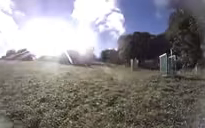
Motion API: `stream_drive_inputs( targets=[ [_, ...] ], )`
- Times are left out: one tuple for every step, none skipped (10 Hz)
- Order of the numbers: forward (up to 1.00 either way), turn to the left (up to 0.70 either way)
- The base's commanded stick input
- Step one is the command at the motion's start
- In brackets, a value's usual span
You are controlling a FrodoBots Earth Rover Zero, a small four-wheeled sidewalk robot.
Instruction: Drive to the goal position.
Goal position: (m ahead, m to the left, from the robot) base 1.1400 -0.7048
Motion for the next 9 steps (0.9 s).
stream_drive_inputs(
  targets=[
    [0.00,-0.01],
    [0.00,0.00],
    [0.00,0.00],
    [0.00,0.00],
    [0.00,0.00],
    [0.00,0.00],
    [0.00,0.00],
    [0.00,0.00],
    [0.00,0.00]
  ],
)
